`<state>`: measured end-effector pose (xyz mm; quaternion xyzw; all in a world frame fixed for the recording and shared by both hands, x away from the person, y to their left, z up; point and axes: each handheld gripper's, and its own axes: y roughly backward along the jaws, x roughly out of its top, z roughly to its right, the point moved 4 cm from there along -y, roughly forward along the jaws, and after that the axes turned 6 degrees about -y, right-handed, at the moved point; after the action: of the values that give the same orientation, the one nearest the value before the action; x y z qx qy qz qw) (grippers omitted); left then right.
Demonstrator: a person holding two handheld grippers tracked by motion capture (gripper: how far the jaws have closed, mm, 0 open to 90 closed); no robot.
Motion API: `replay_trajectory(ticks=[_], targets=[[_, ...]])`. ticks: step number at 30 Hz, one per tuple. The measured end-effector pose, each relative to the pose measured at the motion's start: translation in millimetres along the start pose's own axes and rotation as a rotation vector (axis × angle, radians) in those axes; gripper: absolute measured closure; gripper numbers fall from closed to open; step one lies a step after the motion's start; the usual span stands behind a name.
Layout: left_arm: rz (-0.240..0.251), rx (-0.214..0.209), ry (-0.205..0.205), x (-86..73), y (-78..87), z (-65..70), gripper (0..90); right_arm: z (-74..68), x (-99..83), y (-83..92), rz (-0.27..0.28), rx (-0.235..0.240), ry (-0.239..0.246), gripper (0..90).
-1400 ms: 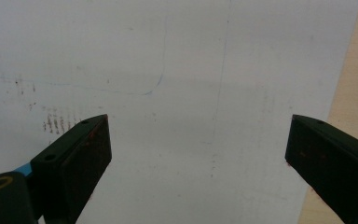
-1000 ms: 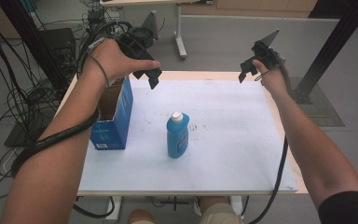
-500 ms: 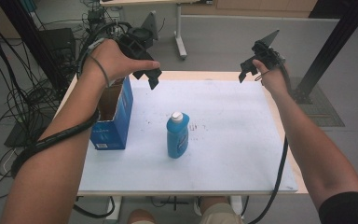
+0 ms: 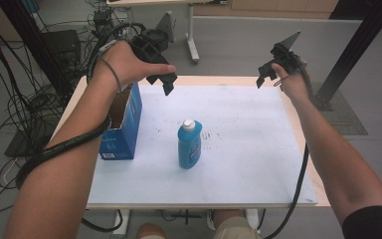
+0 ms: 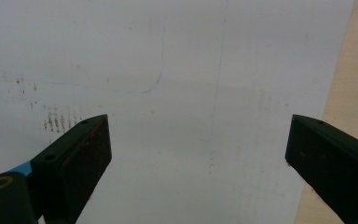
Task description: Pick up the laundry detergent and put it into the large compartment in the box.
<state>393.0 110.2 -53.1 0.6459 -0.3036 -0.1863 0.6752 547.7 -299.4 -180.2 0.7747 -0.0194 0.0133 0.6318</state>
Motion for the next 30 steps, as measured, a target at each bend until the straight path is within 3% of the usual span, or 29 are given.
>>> replay_trajectory(ticks=[8, 30], targets=[[-0.003, -0.01, -0.006, 3.3, -3.4, 3.2, 7.0, -1.1, 0.5, 0.6, 0.0, 0.0, 0.002, 6.7], [-0.001, -0.046, -0.079, 36.1, -15.4, 40.8, 7.0, -0.2, -1.8, 4.4, 0.004, 0.002, 0.006, 6.7]])
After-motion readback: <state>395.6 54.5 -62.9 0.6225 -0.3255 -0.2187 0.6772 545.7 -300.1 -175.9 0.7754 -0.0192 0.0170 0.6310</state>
